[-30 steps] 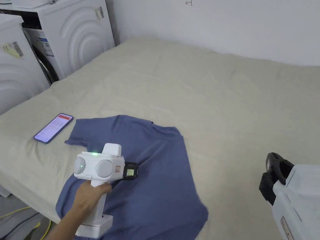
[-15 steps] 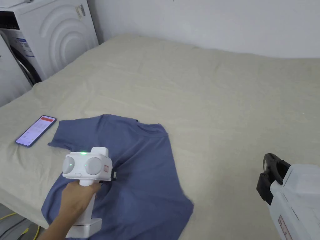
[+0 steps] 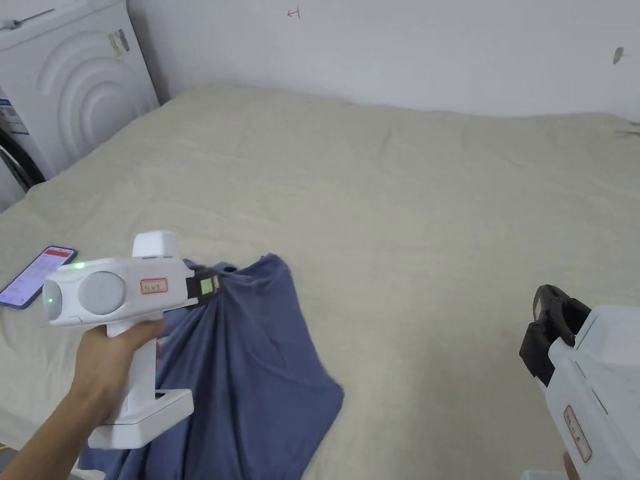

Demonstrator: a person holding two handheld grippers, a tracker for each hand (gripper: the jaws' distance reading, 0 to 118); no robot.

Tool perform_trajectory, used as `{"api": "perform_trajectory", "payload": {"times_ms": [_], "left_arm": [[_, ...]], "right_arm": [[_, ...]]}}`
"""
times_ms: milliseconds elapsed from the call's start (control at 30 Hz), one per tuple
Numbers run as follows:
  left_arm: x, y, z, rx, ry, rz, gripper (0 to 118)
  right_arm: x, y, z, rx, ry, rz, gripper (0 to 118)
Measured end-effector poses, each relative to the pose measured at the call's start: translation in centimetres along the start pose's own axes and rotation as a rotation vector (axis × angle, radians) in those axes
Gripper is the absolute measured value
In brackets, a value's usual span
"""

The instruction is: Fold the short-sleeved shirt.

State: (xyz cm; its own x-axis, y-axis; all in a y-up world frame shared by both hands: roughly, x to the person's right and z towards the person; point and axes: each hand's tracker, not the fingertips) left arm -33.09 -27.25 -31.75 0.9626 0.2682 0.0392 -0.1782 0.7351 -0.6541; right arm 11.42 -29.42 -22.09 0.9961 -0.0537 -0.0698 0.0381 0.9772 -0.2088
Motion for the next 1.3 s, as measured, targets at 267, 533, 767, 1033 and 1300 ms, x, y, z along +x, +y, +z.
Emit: {"api": "perform_trajectory", "payload": {"times_ms": [267, 533, 767, 1033, 1300], "left_arm": [[13.9, 5.0, -0.2, 0.090, -0.273, -0.141, 0], [27.1, 5.5, -1.5, 0.075, -0.509, -0.304, 0], [34.8, 3.0, -2.4, 0.035, -0.637, -0.399, 0], [35.1, -3.1, -8.1, -0.159, -0.587, -0.466, 0], [31.8, -11.6, -16.7, -0.465, -0.367, -0.503, 0]], "right_arm": [[4.2, 1.5, 4.1, 0.051, -0.103, -0.010, 1], [9.3, 2.5, 8.3, 0.094, -0.252, -0.018, 1], [13.0, 2.5, 11.0, 0.100, -0.354, -0.030, 1], [15.2, 1.1, 12.2, 0.075, -0.407, -0.039, 1], [14.9, 0.4, 11.8, 0.044, -0.406, -0.050, 1]]}}
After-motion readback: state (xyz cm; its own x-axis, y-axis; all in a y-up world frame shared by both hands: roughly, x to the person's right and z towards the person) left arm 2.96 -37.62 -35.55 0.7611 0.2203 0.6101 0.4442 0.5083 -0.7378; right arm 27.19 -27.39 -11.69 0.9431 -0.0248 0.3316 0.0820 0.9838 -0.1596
